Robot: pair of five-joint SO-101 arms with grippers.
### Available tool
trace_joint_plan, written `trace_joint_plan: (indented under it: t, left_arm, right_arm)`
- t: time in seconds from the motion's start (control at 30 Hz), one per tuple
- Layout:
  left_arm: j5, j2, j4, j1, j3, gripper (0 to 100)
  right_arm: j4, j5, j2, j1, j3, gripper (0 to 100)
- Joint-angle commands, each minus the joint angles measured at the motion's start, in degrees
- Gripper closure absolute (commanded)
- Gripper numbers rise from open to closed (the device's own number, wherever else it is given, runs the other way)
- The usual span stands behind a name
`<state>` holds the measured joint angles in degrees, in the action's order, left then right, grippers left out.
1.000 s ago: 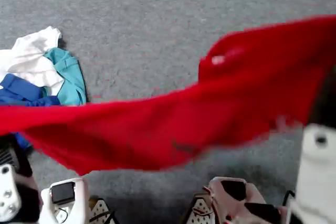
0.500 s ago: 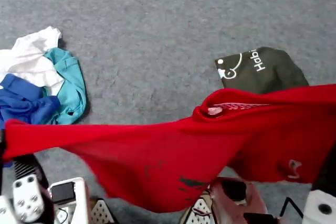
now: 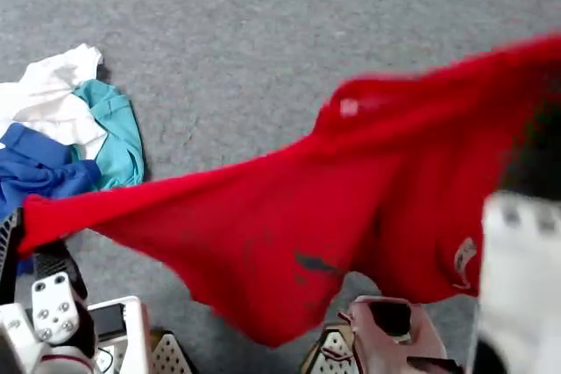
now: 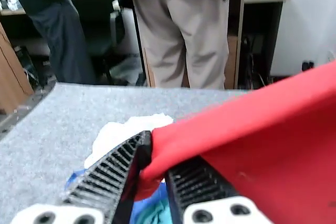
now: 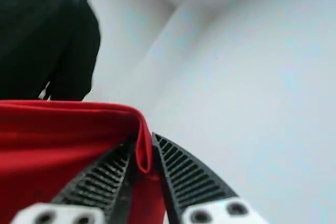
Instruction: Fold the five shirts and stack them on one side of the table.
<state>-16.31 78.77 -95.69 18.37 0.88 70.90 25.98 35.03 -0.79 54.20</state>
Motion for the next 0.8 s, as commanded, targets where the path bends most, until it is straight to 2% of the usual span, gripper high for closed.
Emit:
trace_joint_plan:
  t: [0.0, 0.1, 0.3, 0.43, 0.6, 0.7, 0.77]
  left_arm:
    - [-0.3, -0.1, 8.4, -0.4, 6.8, 98]
    - [-0.3, -0.2, 19.4, -0.4, 19.3, 98]
    - [-0.2, -0.2, 50.4, -0.7, 43.8, 98]
    - [-0.2, -3.1, 68.2, -5.4, 55.8, 98]
    - [-0.2, -16.5, 82.5, -7.6, 57.9, 98]
    - [-0.1, -27.9, 85.0, -7.6, 51.8, 98]
    - [-0.1, -35.0, 84.9, -7.4, 46.5, 98]
  right_arm:
    - [-6.1, 0.1, -0.4, -0.3, -12.5, 99.6]
    - [-15.0, 0.1, -0.5, 0.0, -25.1, 99.6]
    - [-40.6, 0.5, -1.7, 6.8, -54.2, 99.6]
    - [-58.3, 0.5, -8.3, 8.7, -65.9, 99.6]
    - [-61.7, 0.4, -21.4, 7.3, -61.5, 99.7]
    - [-61.0, 0.1, -27.6, 6.7, -55.3, 99.7]
    - [-57.1, 0.1, -30.5, 6.8, -50.6, 99.7]
